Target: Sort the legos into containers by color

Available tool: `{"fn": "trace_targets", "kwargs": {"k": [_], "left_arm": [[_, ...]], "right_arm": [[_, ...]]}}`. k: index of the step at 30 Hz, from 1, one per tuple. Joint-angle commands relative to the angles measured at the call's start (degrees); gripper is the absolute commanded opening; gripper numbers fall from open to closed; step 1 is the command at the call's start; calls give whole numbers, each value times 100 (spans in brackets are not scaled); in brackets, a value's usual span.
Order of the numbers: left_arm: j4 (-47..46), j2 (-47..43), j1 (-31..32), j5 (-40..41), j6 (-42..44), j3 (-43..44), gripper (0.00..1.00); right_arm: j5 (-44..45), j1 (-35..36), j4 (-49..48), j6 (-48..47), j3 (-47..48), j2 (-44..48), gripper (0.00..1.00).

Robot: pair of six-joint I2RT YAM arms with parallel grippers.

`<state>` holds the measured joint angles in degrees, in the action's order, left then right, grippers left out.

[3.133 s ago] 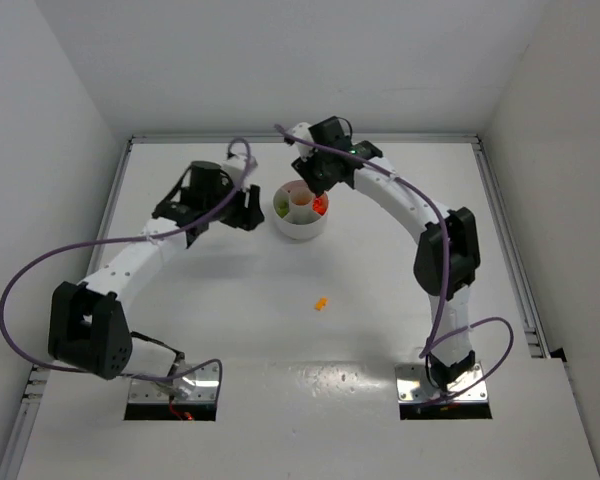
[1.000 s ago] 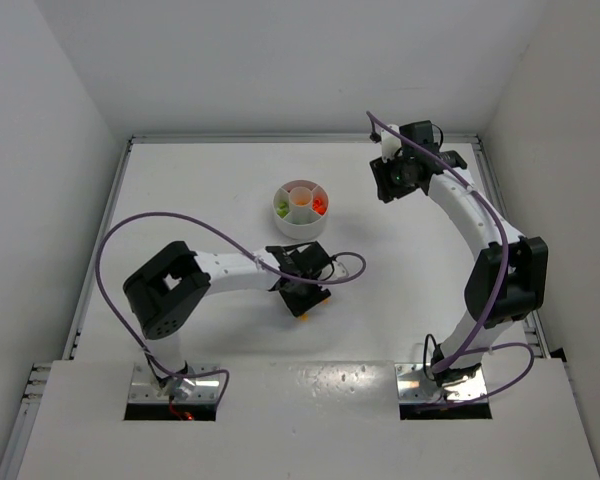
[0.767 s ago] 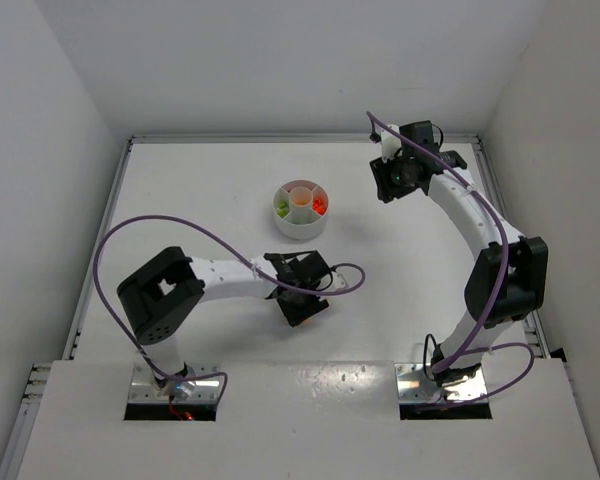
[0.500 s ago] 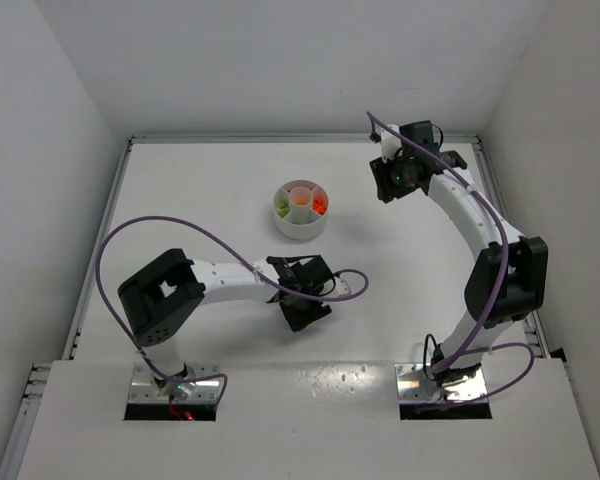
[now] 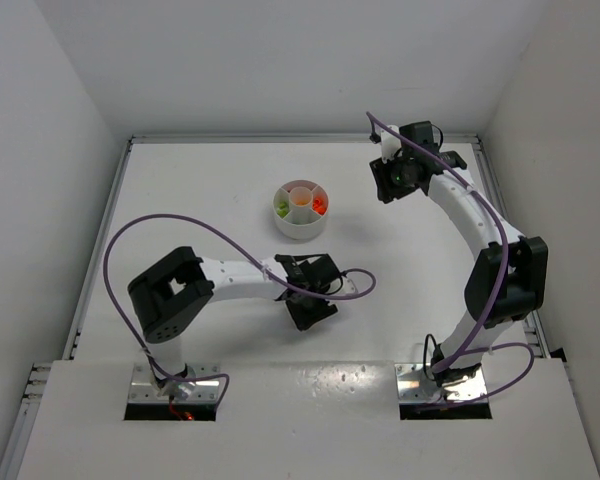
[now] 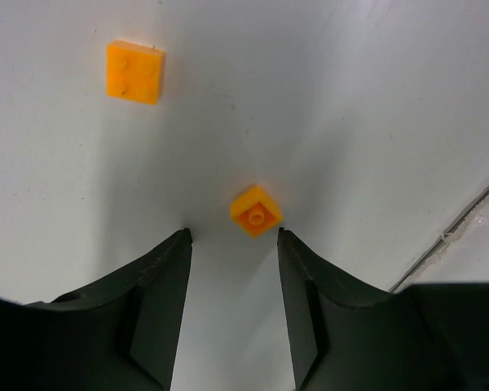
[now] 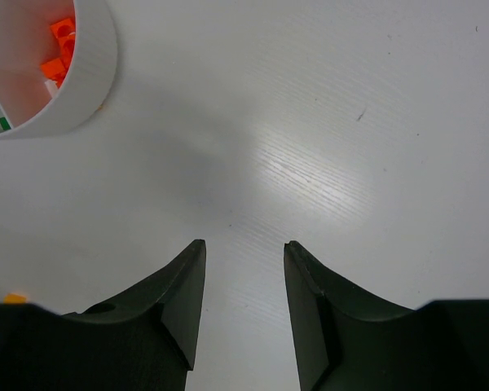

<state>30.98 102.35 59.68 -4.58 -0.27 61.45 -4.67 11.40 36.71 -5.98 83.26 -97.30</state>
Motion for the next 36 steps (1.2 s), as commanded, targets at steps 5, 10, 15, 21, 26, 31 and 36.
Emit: {"fn": "trace_targets", "kwargs": {"k": [5, 10, 15, 21, 26, 31, 36], "left_arm": [[-4, 224, 158, -236, 19, 113, 53], [-4, 277, 211, -236, 19, 226, 50], [-4, 277, 211, -236, 71, 227, 41], [-75, 382, 211, -236, 71, 289, 37], [-75, 383, 211, -236, 124, 341, 43], [-128, 435, 211, -236, 124, 341, 41], [-128, 435, 211, -236, 124, 341, 29]], "right_arm": [[-17, -15, -32, -26, -3, 141, 44], [-17, -15, -32, -26, -3, 141, 44], [-17, -15, -32, -26, -3, 141, 44], [-17, -15, -32, -26, -3, 141, 44], [-17, -15, -32, -26, -3, 141, 44], [-17, -15, -32, -26, -3, 141, 44], [-17, -15, -32, -26, -3, 141, 44]]}}
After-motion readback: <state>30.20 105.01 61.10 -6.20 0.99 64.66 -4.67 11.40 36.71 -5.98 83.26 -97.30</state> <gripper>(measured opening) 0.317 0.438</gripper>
